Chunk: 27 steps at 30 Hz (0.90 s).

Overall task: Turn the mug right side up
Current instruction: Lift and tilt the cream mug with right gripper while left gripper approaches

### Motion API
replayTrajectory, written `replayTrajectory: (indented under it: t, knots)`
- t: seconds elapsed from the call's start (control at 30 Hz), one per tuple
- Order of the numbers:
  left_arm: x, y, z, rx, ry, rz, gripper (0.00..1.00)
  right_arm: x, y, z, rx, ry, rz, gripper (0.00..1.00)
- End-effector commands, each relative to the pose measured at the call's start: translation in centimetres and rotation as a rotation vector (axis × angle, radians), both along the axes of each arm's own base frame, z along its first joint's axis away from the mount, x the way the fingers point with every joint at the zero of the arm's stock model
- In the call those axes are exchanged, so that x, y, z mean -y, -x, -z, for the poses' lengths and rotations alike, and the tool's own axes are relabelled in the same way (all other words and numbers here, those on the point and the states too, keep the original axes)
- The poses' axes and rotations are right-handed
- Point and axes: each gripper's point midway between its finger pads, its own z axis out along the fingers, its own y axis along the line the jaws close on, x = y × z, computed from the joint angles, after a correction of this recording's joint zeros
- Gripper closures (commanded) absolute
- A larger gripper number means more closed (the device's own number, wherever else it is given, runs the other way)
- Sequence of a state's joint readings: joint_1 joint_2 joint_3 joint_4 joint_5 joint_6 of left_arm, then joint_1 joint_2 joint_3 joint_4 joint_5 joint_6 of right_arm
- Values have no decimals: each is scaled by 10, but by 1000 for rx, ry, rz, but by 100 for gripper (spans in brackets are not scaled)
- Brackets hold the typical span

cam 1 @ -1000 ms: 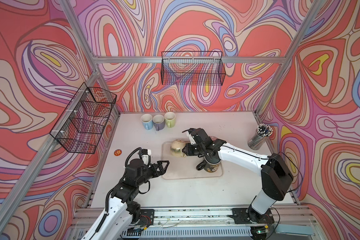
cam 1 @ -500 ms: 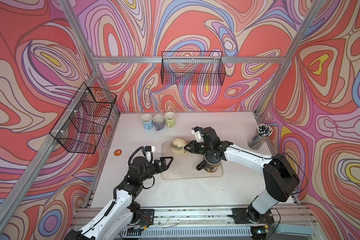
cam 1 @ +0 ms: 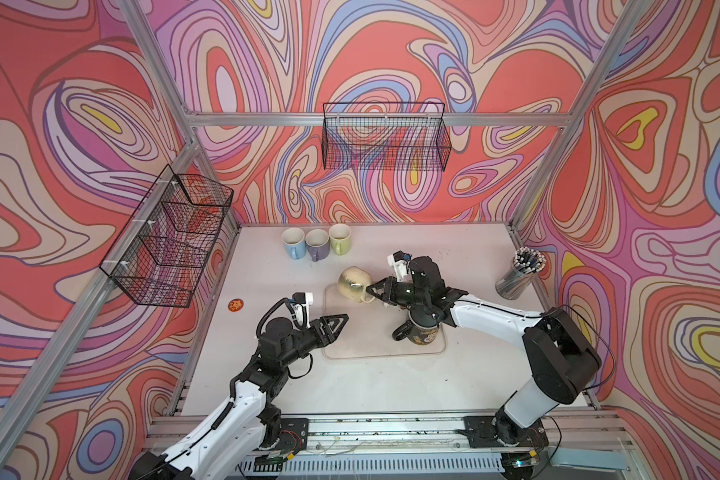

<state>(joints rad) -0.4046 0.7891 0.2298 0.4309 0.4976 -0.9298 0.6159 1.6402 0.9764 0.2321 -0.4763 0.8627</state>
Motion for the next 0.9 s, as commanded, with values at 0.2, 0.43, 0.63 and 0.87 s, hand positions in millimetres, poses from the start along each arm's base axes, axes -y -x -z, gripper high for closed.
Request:
replayTrajectory:
  t: [0.2, 0.43, 0.63, 0.87]
  knots:
    - [12, -11, -31, 113, 80, -66, 37, 9, -13, -100, 267, -283, 112, 100]
    - [18, -25, -43, 128, 107, -95, 26, 15, -17, -112, 298, -324, 161, 100]
    - [27, -41, -58, 149, 190, -104, 25, 16, -17, -119, 317, -340, 171, 100]
    - [46, -57, -82, 194, 268, -66, 29, 19, -15, -125, 333, -356, 178, 100]
